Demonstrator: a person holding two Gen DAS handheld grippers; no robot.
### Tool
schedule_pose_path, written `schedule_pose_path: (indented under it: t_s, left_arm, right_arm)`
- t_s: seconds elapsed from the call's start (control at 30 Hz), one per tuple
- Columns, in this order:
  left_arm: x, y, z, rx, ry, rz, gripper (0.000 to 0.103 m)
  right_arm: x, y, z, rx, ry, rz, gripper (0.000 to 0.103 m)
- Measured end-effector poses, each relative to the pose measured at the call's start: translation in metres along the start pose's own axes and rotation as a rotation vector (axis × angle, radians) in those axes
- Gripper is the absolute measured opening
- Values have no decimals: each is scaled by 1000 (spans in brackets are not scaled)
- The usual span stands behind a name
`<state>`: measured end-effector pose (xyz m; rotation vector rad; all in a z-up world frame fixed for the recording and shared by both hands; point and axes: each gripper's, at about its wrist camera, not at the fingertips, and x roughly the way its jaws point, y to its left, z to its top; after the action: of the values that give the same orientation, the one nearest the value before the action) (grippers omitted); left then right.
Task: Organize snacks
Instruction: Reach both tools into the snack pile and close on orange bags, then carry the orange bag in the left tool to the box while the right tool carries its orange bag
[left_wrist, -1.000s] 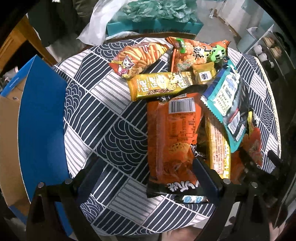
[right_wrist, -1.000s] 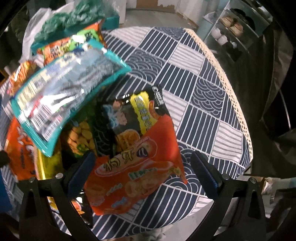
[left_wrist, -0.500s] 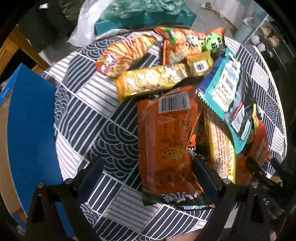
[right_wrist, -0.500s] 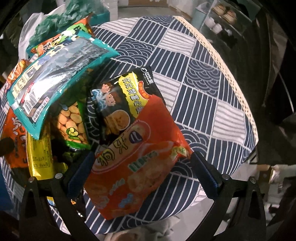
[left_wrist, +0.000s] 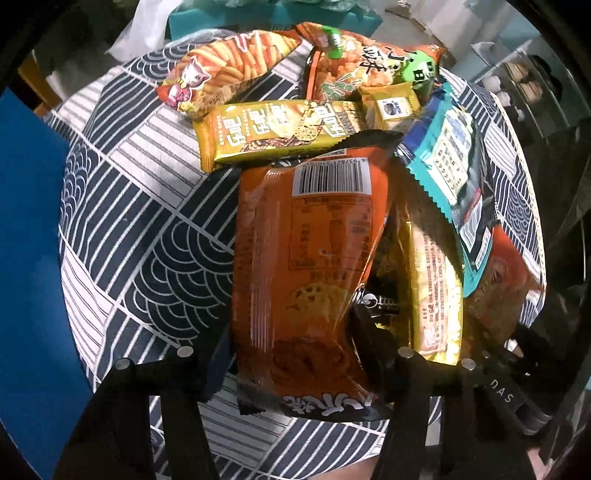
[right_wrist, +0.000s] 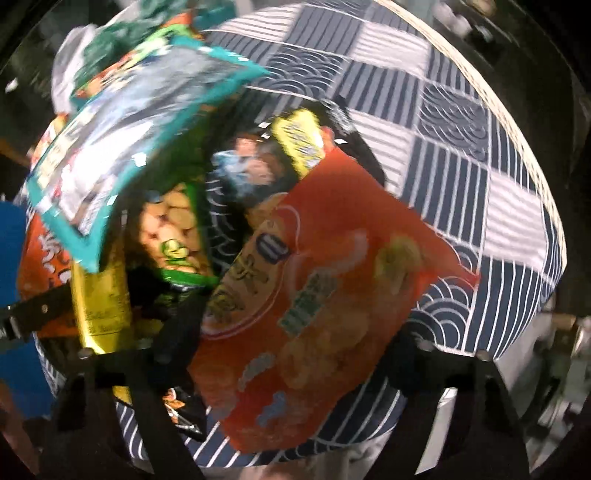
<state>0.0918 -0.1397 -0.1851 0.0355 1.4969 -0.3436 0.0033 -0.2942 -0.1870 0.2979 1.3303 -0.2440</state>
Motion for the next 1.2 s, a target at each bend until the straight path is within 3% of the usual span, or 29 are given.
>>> schedule_pose_path:
  t_s: [0.17, 0.27, 0.43, 0.6, 1.2]
  left_arm:
    - [-9, -3, -5, 57, -19, 38, 52]
    - [-15, -6, -12, 78, -33, 67, 47]
    - [-25, 1, -21, 102, -62, 107, 45]
    - [-46, 8, -30, 92, -102, 119, 44]
    - [-122, 15, -66, 113, -336, 214, 44]
  right_arm:
    - [-8, 15, 0, -81, -32, -52, 58]
    - [-17, 21, -1, -113, -58, -67, 43]
    - [-31, 26, 0, -137, -85, -69, 32]
    - [-44, 7, -5, -153, -129, -56, 30]
    - [-113, 43, -9, -265, -305, -75, 30]
